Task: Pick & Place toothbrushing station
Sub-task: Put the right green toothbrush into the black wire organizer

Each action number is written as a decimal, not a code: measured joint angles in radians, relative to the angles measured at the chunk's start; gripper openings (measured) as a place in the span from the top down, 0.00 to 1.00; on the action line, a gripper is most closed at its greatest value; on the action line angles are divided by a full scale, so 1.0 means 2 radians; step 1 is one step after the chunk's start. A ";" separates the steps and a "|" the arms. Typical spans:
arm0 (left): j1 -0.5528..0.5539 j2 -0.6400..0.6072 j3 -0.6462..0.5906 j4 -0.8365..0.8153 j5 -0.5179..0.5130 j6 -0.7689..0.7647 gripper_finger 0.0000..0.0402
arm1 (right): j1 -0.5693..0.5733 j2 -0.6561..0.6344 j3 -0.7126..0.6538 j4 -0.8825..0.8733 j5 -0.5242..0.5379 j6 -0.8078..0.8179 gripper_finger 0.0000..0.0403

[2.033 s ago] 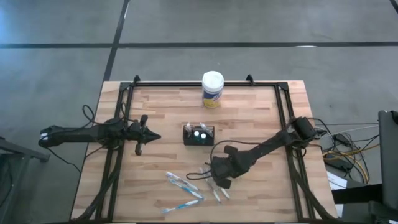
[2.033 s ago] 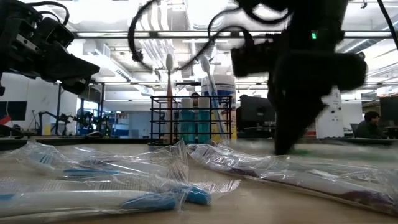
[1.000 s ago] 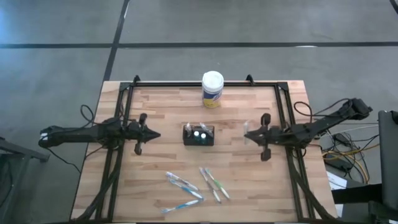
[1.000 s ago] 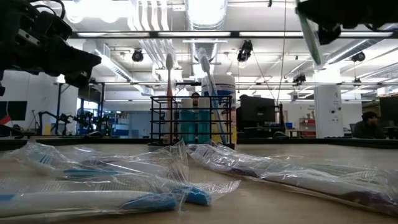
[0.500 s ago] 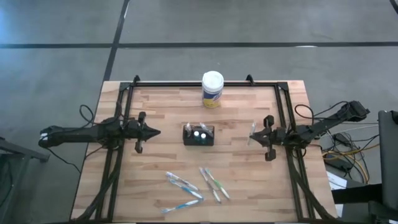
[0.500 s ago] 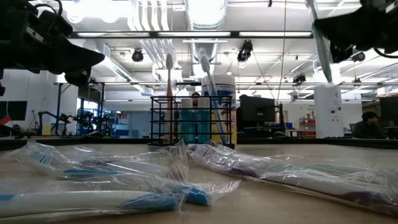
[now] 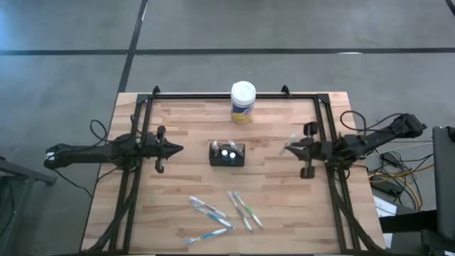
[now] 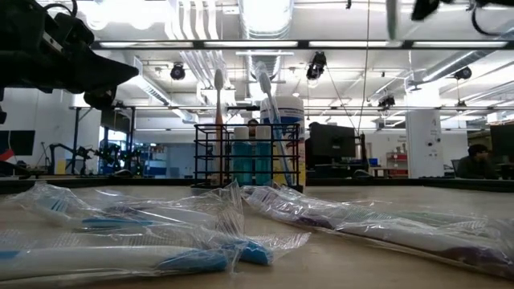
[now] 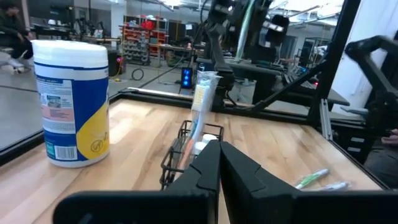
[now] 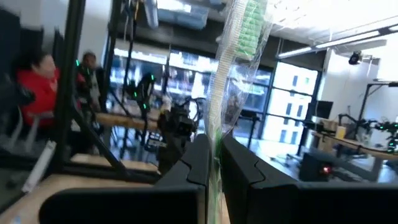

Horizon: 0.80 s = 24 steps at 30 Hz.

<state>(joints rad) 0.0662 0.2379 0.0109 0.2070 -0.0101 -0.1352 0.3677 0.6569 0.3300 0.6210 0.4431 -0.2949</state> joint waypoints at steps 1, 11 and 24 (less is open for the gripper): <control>0.000 0.000 0.000 0.000 0.000 0.000 0.97 | -0.004 0.022 0.020 -0.009 -0.002 -0.003 0.97; 0.000 0.000 0.000 -0.003 0.000 0.003 0.97 | -0.067 0.237 0.133 0.091 -0.135 -0.061 0.97; 0.000 0.000 0.000 -0.005 0.000 0.004 0.97 | -0.159 0.416 0.137 0.240 -0.221 0.041 0.97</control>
<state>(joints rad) 0.0658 0.2382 0.0109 0.1973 -0.0093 -0.1263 0.0487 1.4885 0.6033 1.1005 0.0012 -0.2120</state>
